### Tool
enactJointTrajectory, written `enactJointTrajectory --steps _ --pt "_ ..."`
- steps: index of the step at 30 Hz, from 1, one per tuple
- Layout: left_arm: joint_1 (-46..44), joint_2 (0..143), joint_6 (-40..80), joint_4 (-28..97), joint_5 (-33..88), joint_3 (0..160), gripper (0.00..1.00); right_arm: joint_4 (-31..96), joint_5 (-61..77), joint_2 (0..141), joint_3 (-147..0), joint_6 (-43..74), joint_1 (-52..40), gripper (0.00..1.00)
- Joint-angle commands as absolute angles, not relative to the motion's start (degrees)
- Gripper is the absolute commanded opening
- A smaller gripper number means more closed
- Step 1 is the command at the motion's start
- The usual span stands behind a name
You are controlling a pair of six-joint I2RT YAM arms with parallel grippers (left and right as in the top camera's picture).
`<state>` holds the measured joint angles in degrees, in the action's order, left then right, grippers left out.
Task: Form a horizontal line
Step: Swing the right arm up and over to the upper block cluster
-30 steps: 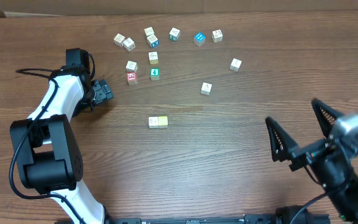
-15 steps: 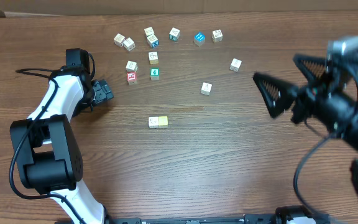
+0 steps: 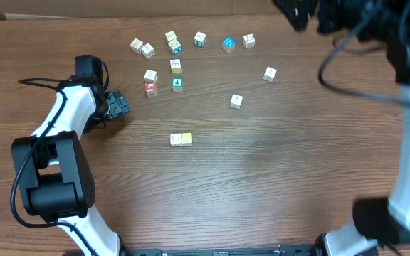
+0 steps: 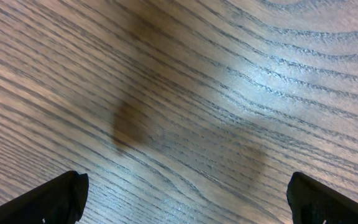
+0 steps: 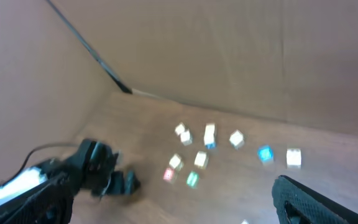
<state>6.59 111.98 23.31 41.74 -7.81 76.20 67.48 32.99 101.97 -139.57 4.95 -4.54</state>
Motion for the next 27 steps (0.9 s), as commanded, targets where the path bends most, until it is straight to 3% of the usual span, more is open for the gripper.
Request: enactJointTrajectory --steps 1,5,12,23,27 --pt "6.4 112.2 21.8 41.7 -8.5 76.1 0.99 65.5 33.5 108.8 -147.3 5.1 -4.4 1.00" --pt "6.4 112.2 21.8 41.7 -8.5 76.1 0.99 55.4 29.4 113.5 -147.4 4.3 -5.1 1.00" --pt "6.4 112.2 21.8 41.7 -8.5 76.1 1.00 44.6 12.5 119.2 -147.4 -8.5 -10.5 1.00" --pt "6.4 112.2 21.8 41.7 -8.5 76.1 0.99 40.2 2.1 129.4 -147.3 -21.2 -19.1 1.00" --pt "6.4 112.2 21.8 41.7 -8.5 76.1 0.99 40.8 1.1 134.1 -147.3 -18.7 -19.8 1.00"
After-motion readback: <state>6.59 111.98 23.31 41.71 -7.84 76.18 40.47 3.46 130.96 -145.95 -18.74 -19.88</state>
